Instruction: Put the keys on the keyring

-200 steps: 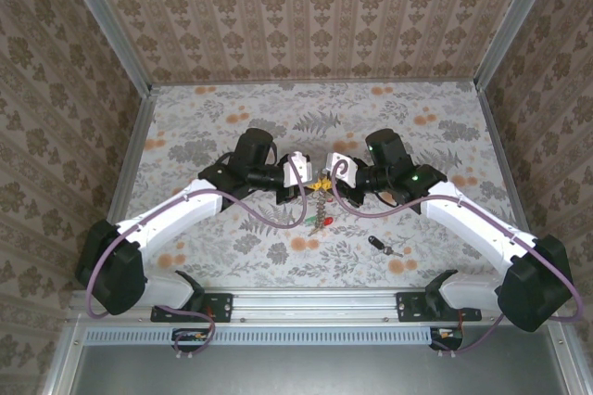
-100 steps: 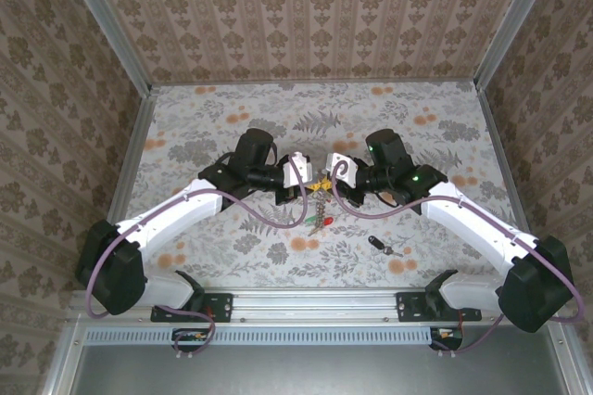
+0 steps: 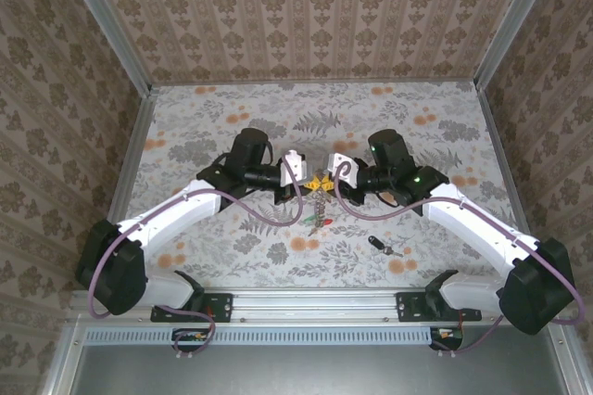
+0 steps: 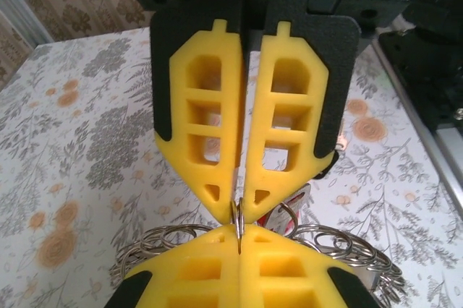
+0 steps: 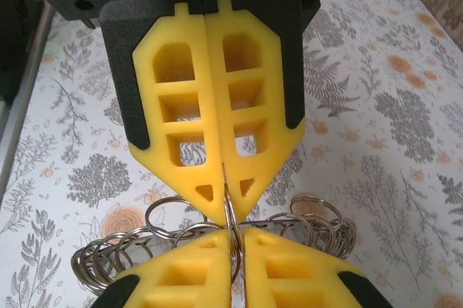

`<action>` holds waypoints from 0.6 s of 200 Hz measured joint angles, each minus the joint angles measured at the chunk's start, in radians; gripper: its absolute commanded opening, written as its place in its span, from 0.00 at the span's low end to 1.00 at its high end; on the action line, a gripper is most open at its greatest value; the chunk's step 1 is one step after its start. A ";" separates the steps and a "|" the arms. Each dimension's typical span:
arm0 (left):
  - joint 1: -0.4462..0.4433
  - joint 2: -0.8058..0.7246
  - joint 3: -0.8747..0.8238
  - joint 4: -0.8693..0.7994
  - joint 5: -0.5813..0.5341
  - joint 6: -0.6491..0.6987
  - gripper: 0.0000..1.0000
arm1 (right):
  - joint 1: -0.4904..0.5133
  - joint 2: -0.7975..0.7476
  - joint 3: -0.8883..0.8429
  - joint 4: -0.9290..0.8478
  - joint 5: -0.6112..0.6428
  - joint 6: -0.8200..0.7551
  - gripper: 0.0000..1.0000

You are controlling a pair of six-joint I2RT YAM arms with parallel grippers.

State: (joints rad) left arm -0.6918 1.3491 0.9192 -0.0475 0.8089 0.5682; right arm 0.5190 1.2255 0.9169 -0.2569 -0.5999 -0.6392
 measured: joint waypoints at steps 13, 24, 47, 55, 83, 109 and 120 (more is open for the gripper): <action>0.007 0.000 -0.008 0.023 0.030 -0.015 0.00 | -0.008 0.000 -0.006 0.014 -0.027 0.007 0.13; 0.013 0.000 -0.016 0.044 0.049 -0.027 0.00 | -0.015 0.000 -0.011 0.026 -0.044 0.011 0.11; 0.020 0.000 -0.034 0.096 0.079 -0.055 0.00 | -0.031 0.000 -0.018 0.047 -0.080 0.019 0.08; 0.022 0.000 -0.040 0.114 0.086 -0.064 0.00 | -0.034 0.000 -0.019 0.052 -0.090 0.024 0.06; 0.026 -0.001 -0.056 0.154 0.095 -0.083 0.00 | -0.038 0.000 -0.023 0.060 -0.106 0.042 0.00; 0.023 -0.009 -0.056 0.139 0.068 -0.074 0.12 | -0.038 0.000 -0.023 0.059 -0.102 0.044 0.00; 0.018 -0.020 -0.056 0.122 0.041 -0.058 0.16 | -0.037 0.000 -0.022 0.055 -0.092 0.043 0.00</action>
State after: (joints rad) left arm -0.6735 1.3293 0.8635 0.0750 0.8501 0.5098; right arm 0.4824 1.2259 0.8948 -0.2016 -0.6918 -0.5957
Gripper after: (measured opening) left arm 0.125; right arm 0.062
